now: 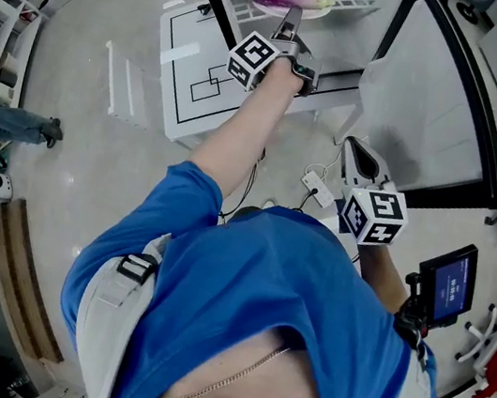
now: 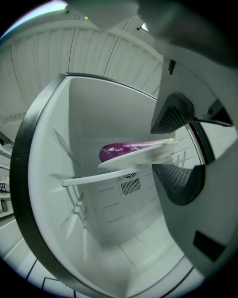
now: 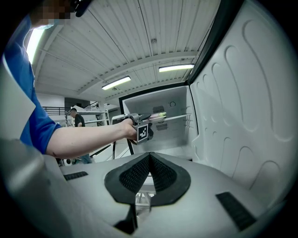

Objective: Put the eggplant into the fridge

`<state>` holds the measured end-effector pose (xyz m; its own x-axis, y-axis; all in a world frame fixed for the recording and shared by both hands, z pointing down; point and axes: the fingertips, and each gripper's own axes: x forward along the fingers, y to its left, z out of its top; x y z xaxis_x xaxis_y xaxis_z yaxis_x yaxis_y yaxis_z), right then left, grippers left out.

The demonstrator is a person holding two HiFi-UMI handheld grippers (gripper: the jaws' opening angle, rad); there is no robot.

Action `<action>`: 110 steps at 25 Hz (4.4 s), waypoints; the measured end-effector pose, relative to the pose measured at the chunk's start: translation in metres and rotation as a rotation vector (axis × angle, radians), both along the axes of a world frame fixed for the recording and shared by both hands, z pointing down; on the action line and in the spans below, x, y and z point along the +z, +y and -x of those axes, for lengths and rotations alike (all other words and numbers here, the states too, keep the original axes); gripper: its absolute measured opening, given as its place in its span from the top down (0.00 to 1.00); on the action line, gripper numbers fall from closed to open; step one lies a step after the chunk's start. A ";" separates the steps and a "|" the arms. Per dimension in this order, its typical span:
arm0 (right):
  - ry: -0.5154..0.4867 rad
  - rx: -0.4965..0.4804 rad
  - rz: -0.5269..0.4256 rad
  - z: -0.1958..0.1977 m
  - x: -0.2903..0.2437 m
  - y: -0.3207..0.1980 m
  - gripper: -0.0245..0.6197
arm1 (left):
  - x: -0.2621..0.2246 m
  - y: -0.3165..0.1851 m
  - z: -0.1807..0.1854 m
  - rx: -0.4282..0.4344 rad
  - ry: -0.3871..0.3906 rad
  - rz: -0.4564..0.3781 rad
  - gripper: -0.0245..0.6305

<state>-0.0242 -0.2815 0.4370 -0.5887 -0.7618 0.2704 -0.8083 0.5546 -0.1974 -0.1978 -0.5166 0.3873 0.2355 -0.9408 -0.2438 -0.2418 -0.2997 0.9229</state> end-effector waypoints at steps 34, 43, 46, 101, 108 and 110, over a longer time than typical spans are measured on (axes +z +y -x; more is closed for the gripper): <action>-0.010 -0.024 -0.005 0.010 -0.001 0.002 0.96 | -0.005 0.019 -0.043 -0.130 -1.938 -0.302 0.83; -0.011 -0.009 -0.018 0.007 -0.004 -0.002 0.96 | -0.007 -0.001 -0.044 -0.119 -1.985 -0.294 0.86; -0.013 0.001 -0.020 0.004 -0.004 -0.004 0.96 | -0.006 -0.006 -0.044 -0.115 -1.988 -0.284 0.86; -0.006 -0.034 -0.078 -0.046 -0.032 0.048 0.96 | -0.077 0.124 -0.080 -0.185 -1.623 -0.359 0.95; -0.020 -0.044 -0.052 -0.074 -0.019 0.076 0.96 | -0.061 0.186 -0.095 -0.142 -1.482 -0.304 0.95; -0.023 -0.047 -0.048 -0.078 -0.017 0.081 0.96 | -0.055 0.203 -0.095 -0.127 -1.435 -0.281 0.95</action>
<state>0.0540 -0.2000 0.4204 -0.6297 -0.7449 0.2204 -0.7768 0.6011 -0.1879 -0.1033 -0.3135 0.3320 0.3497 -0.9354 -0.0520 -0.9196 -0.3321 -0.2099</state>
